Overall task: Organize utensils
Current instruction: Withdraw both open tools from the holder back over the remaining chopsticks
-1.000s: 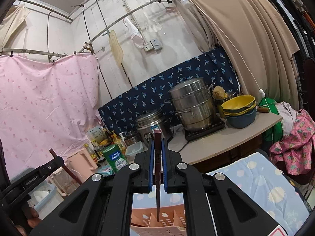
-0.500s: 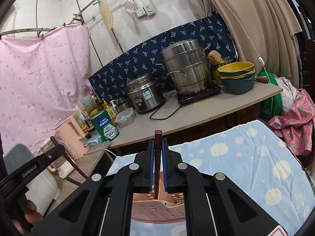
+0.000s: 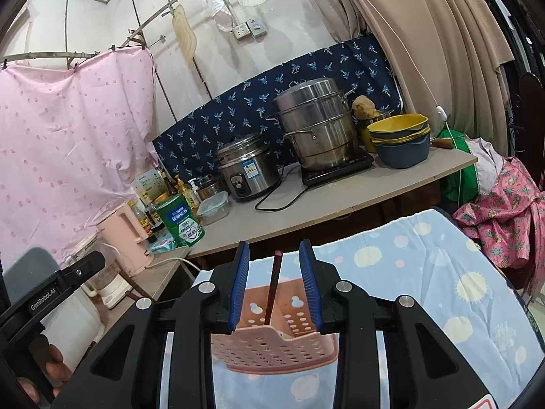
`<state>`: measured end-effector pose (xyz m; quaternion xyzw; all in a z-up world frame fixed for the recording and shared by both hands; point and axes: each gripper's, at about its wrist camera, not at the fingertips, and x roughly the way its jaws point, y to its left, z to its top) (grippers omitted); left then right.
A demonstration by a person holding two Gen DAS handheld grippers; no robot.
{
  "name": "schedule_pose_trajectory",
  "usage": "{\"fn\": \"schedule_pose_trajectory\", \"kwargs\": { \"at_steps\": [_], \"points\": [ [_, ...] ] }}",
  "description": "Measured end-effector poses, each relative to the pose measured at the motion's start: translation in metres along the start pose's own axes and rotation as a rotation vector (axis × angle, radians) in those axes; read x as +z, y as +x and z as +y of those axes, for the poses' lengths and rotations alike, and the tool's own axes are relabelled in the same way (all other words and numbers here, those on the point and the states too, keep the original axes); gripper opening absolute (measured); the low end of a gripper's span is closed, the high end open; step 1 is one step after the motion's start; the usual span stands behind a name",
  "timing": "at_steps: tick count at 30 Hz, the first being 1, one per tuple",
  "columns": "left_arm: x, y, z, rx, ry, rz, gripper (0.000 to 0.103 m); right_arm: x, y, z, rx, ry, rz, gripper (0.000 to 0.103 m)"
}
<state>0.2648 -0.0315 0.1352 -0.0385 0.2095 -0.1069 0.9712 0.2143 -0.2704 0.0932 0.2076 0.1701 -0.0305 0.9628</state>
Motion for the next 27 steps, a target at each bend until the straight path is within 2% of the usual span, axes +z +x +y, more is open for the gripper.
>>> {"fn": "schedule_pose_trajectory", "kwargs": {
  "at_steps": [4,18,24,27],
  "points": [
    [-0.026,-0.019,0.005,-0.011,0.006,0.052,0.068,-0.023,-0.021,-0.007,0.007,0.016,0.046,0.031],
    [-0.156,-0.061,0.017,-0.005,0.001,0.279,0.068,-0.151,-0.101,-0.025,-0.002,0.027,0.258,0.031],
    [-0.208,-0.077,0.016,0.035,0.041,0.324,0.068,-0.198,-0.119,-0.024,-0.032,-0.034,0.343,0.031],
    [-0.229,-0.084,0.016,0.029,0.047,0.351,0.068,-0.218,-0.125,-0.019,-0.058,-0.091,0.364,0.031]
  ]
}}
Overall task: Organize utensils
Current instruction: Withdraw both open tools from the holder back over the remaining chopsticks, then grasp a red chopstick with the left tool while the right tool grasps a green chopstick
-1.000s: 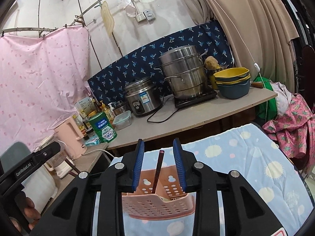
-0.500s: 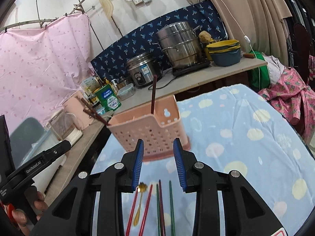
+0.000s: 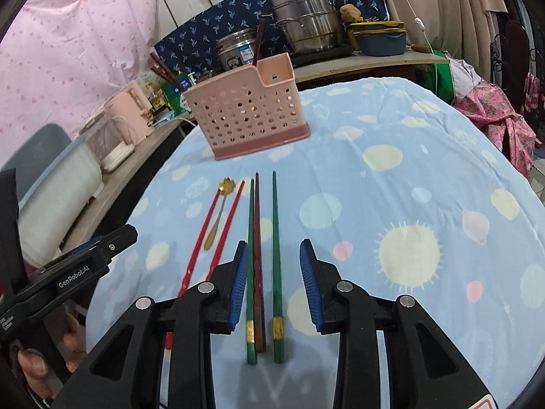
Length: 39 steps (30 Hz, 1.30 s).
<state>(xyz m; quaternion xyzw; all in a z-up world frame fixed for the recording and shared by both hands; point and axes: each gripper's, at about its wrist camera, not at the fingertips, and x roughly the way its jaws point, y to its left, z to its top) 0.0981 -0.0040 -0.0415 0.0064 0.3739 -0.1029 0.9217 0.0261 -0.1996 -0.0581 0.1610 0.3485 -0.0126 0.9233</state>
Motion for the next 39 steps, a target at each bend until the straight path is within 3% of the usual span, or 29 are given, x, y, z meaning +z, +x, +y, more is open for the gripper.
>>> {"fn": "schedule_pose_trajectory", "kwargs": {
  "at_steps": [4,12,31,39],
  "points": [
    [-0.019,-0.001,0.001,-0.004,-0.001,0.023,0.068,-0.024,-0.001,0.007,-0.037,-0.069,0.013,0.031],
    [-0.045,-0.002,-0.002,-0.006,0.017,0.063,0.068,-0.045,-0.002,0.006,-0.052,-0.087,0.045,0.031],
    [-0.065,0.013,-0.01,-0.016,0.039,0.118,0.068,-0.053,0.011,0.004,-0.076,-0.09,0.085,0.029],
    [-0.067,0.017,-0.011,0.011,0.054,0.105,0.068,-0.053,0.013,0.004,-0.083,-0.099,0.08,0.028]
  ]
}}
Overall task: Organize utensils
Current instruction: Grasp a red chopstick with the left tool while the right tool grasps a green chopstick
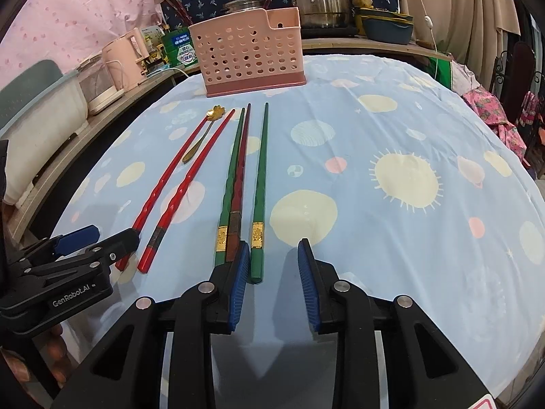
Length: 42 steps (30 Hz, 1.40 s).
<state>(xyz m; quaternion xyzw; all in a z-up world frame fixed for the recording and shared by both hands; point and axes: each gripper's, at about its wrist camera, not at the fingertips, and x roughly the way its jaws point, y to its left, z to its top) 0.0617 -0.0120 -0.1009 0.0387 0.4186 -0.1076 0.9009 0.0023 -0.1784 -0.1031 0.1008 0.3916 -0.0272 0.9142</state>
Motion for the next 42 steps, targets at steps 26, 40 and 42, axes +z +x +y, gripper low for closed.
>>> {"fn": "schedule_pose_trajectory", "kwargs": {
  "at_steps": [26,40,42],
  "points": [
    [0.001,-0.004,-0.002,-0.037,0.034,-0.001,0.008,-0.003,0.0,0.006,-0.034,-0.052,-0.019,0.008],
    [0.023,-0.042,0.011,-0.046,-0.025,-0.058,0.007,0.014,-0.031,0.0,0.003,-0.002,-0.077,0.007],
    [0.03,-0.05,0.013,-0.051,-0.035,-0.079,0.007,0.019,-0.038,-0.001,0.006,0.007,-0.092,0.007]
  ]
}}
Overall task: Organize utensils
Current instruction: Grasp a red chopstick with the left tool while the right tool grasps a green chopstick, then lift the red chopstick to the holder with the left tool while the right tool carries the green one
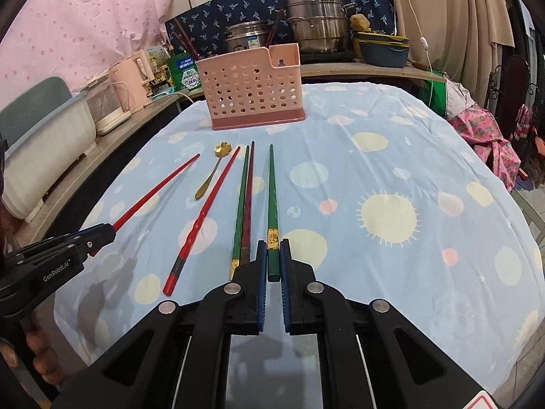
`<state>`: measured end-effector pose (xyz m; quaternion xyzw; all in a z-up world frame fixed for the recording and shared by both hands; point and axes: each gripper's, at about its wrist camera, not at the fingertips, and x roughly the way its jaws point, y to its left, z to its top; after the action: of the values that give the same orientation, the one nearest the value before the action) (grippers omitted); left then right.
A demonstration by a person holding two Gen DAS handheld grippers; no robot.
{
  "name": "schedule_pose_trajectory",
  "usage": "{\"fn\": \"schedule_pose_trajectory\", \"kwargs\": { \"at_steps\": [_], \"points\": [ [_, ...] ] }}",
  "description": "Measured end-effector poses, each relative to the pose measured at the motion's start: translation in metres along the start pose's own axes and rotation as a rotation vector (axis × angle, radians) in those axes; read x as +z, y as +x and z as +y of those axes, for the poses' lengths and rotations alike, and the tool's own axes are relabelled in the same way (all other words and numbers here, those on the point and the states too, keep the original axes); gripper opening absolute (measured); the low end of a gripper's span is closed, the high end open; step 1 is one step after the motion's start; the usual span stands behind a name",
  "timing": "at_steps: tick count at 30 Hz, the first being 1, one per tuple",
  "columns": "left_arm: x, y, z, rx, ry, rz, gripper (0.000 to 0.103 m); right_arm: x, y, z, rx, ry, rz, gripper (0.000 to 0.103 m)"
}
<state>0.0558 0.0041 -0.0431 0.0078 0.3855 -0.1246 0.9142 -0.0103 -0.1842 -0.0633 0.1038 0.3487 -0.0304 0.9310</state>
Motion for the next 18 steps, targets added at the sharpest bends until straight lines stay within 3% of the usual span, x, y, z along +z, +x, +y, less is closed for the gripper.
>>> {"fn": "schedule_pose_trajectory", "kwargs": {
  "at_steps": [18],
  "points": [
    [0.097,-0.044,0.005,-0.01,-0.037,-0.183,0.007,0.09,-0.047,-0.029,0.036,0.104,-0.191,0.007]
  ]
}}
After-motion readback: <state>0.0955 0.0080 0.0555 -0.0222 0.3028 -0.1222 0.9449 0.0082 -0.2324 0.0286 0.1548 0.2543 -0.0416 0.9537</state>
